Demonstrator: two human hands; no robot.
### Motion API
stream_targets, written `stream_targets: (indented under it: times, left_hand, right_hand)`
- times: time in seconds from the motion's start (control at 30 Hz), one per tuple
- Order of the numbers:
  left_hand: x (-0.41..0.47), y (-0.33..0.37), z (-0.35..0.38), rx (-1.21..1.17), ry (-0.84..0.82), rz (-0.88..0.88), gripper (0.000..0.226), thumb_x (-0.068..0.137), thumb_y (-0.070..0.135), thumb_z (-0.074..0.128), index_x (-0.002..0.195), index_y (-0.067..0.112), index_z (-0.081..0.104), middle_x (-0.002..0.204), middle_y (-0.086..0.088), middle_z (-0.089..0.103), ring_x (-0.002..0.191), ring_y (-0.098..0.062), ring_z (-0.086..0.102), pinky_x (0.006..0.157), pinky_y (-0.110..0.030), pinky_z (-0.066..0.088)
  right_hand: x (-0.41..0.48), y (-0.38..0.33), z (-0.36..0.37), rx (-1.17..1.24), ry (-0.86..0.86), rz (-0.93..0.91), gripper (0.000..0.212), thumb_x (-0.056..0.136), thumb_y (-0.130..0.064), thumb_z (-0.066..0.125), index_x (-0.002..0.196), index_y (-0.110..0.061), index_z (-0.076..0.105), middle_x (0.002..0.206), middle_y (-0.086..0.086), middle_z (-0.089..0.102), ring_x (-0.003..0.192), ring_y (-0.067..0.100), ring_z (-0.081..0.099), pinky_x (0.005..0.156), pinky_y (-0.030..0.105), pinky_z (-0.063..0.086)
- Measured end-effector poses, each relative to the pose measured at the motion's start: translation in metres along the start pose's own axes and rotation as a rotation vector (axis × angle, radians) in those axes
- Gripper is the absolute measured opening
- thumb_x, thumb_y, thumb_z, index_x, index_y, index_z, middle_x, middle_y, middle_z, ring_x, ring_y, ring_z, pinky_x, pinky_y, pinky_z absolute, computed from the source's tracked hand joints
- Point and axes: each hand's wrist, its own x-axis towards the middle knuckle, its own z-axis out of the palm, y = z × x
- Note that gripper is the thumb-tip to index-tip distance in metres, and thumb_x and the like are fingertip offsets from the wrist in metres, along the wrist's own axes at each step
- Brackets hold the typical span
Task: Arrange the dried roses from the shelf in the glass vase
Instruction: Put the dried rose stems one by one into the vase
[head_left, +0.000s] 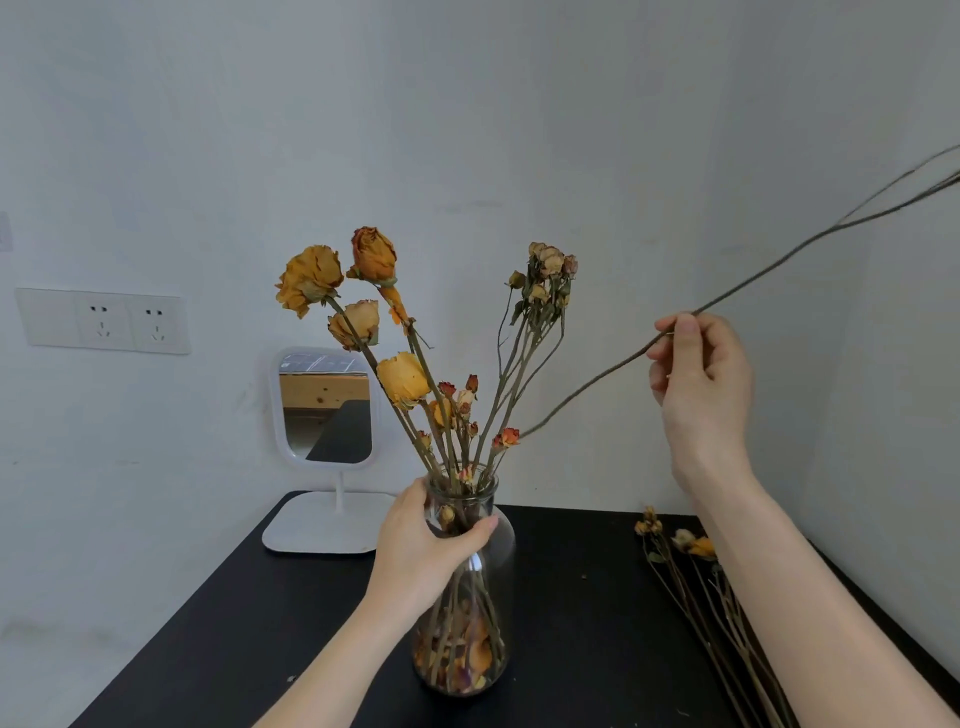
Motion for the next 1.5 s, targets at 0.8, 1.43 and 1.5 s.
stream_targets:
  times: [0.8,1.43,1.5]
  left_hand:
    - [0.008,-0.005,-0.004,-0.108,-0.242,0.002,0.082,0.049,0.063,0.068,0.119,0.037,0.036,0.113,0.023,0.051,0.106,-0.001,0.050,0.085,-0.015,0.041]
    - [0.004,-0.007,-0.003,-0.140,-0.214,-0.002,0.062,0.052,0.060,0.072,0.104,0.049,0.040,0.107,0.027,0.055,0.100,0.007,0.052,0.082,-0.012,0.041]
    - [0.004,-0.007,-0.003,-0.132,-0.212,0.000,0.059,0.057,0.055,0.074,0.105,0.048,0.040,0.107,0.027,0.055,0.100,0.007,0.052,0.081,-0.012,0.041]
  right_hand:
    - [-0.012,-0.028,-0.001,0.096,-0.114,-0.100,0.027,0.100,-0.017,0.038,0.078,-0.021,0.055,0.062,-0.005,0.049,0.049,0.004,0.041,0.043,0.011,0.031]
    - [-0.041,-0.001,0.020,-0.442,-0.495,0.097,0.019,0.092,-0.027,0.053,0.089,-0.017,0.069,0.069,-0.010,0.063,0.043,-0.004,0.050,0.044,0.005,0.038]
    - [-0.048,0.006,0.025,-0.478,-0.538,0.118,0.020,0.092,-0.029,0.053,0.088,-0.018,0.069,0.070,-0.010,0.063,0.044,-0.004,0.051,0.044,0.006,0.038]
